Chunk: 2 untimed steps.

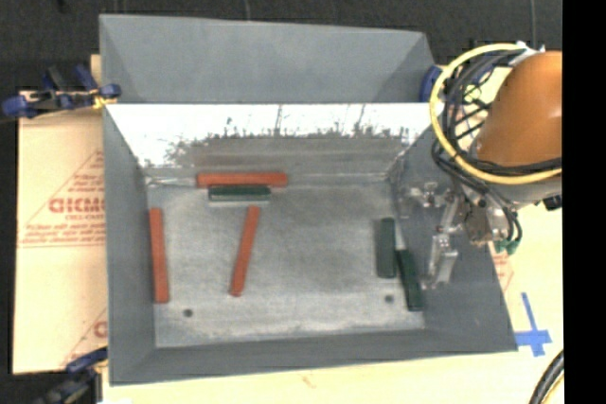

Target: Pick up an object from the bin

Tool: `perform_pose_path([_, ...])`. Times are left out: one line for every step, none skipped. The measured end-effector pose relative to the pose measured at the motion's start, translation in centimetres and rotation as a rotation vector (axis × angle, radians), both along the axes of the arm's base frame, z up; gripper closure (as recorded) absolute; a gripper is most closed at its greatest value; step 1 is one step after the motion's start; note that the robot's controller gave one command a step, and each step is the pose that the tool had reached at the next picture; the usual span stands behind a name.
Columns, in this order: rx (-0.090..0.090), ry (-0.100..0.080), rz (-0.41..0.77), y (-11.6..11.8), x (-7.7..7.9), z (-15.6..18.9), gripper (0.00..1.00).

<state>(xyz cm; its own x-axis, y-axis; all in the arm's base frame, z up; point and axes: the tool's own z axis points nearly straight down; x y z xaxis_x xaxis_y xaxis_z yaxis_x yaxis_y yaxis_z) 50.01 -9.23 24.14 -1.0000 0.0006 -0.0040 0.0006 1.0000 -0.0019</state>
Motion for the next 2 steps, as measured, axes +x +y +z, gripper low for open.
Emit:
perform_pose_path([0.0,0.0,0.001,0.0,0.0,0.0,0.0])
perform_pose_path([-0.002,-0.009,0.019,0.4,1.9,-4.5,0.0])
